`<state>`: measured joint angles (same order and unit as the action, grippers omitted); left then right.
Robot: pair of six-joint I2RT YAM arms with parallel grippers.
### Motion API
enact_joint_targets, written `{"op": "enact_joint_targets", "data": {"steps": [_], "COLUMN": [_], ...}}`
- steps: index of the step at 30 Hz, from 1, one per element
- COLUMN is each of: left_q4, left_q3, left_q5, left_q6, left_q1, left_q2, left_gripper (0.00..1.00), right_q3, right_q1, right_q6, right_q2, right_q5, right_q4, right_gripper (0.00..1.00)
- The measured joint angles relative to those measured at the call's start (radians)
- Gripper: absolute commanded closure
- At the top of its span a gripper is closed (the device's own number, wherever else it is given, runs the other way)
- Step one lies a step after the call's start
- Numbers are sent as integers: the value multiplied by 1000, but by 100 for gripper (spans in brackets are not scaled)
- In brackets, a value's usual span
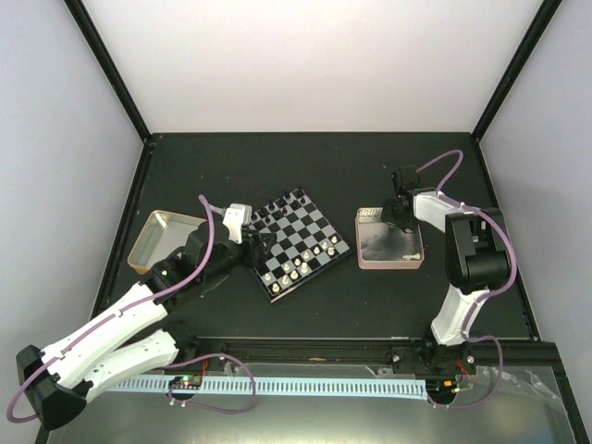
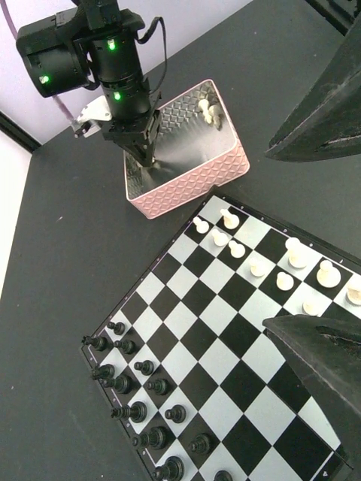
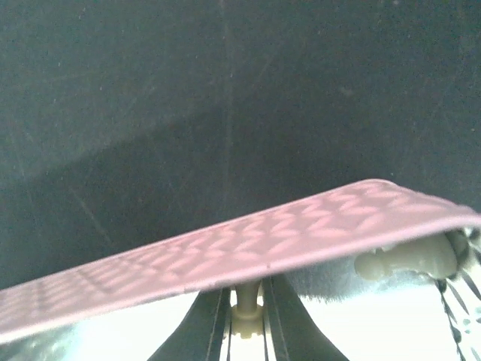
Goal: Set up the chess pieces on the board
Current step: Pick up the chess piece from the storage box, then place the chess piece on the chessboard.
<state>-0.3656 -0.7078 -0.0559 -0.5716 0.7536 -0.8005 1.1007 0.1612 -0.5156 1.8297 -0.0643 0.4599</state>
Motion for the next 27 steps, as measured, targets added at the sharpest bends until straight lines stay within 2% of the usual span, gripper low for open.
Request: {"op": "enact_joint_targets", "data": {"steps": [6, 14, 21, 27], "left_q4": [3, 52, 87, 98], "left_q3": [0, 0, -2, -4], "left_q5": [14, 53, 74, 111], "left_q6": [-16, -42, -68, -129], "left_q1": [0, -4, -13, -35], "left_q2": [0, -26, -60, -88], "left_gripper": [39, 36, 35, 35], "right_q3": [-62, -167, -172, -158], "right_q1": [0, 29, 185, 312], "right_q6": [5, 20, 44, 45], "right_q2": [-99, -390, -458, -446], "right_q5": [47, 270, 446, 508], "right_q4": [5, -27, -33, -18], "right_gripper": [97, 97, 97, 94]}}
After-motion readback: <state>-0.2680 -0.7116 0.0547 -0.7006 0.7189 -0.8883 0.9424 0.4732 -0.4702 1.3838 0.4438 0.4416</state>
